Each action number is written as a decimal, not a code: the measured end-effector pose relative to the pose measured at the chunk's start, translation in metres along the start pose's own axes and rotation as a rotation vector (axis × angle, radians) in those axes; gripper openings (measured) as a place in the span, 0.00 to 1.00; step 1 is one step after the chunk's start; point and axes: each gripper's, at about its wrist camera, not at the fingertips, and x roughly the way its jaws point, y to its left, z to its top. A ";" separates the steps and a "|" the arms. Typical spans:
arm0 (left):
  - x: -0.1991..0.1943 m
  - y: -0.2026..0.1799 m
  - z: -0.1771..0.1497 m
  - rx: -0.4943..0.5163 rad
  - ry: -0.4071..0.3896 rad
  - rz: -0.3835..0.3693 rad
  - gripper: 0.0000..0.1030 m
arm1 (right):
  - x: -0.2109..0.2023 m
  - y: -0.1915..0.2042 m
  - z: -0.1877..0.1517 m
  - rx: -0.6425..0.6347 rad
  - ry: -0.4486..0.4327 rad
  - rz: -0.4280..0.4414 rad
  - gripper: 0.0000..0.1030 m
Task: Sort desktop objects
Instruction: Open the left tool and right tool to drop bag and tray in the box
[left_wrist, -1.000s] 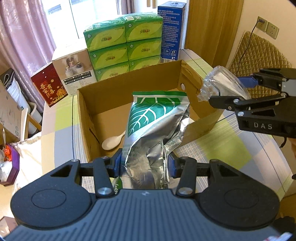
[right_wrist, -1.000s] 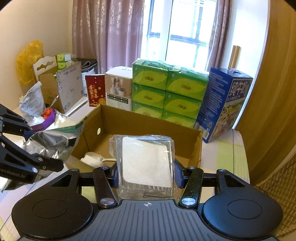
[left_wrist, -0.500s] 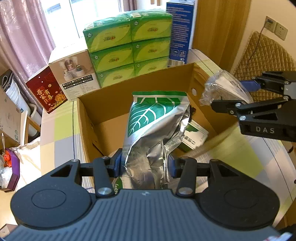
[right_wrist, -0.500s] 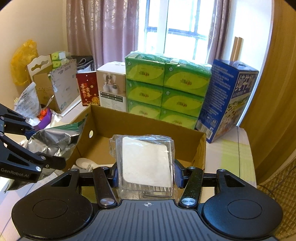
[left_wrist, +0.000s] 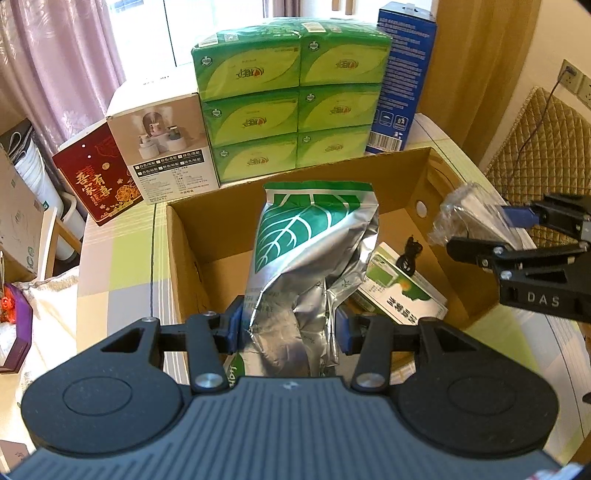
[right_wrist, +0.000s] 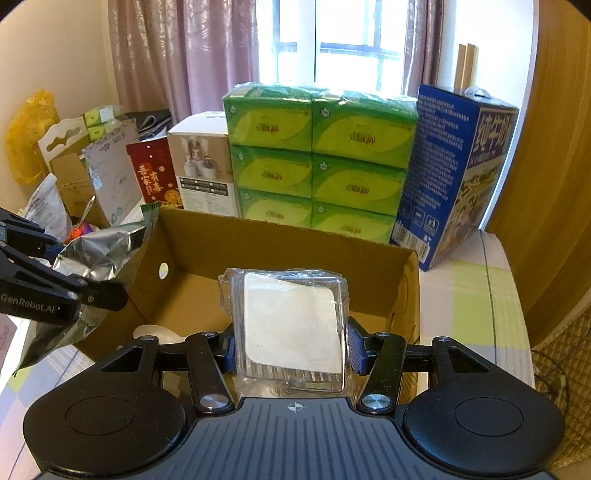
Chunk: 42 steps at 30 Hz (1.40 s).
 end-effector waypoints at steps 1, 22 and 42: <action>0.003 0.001 0.001 -0.003 0.001 -0.001 0.41 | 0.002 -0.001 -0.001 0.004 0.002 0.001 0.50; -0.010 0.022 -0.005 -0.098 -0.079 0.011 0.44 | 0.022 -0.016 0.001 0.114 0.010 0.045 0.63; -0.085 0.004 -0.080 -0.159 -0.101 0.003 0.75 | -0.082 -0.004 -0.034 0.095 -0.044 0.032 0.95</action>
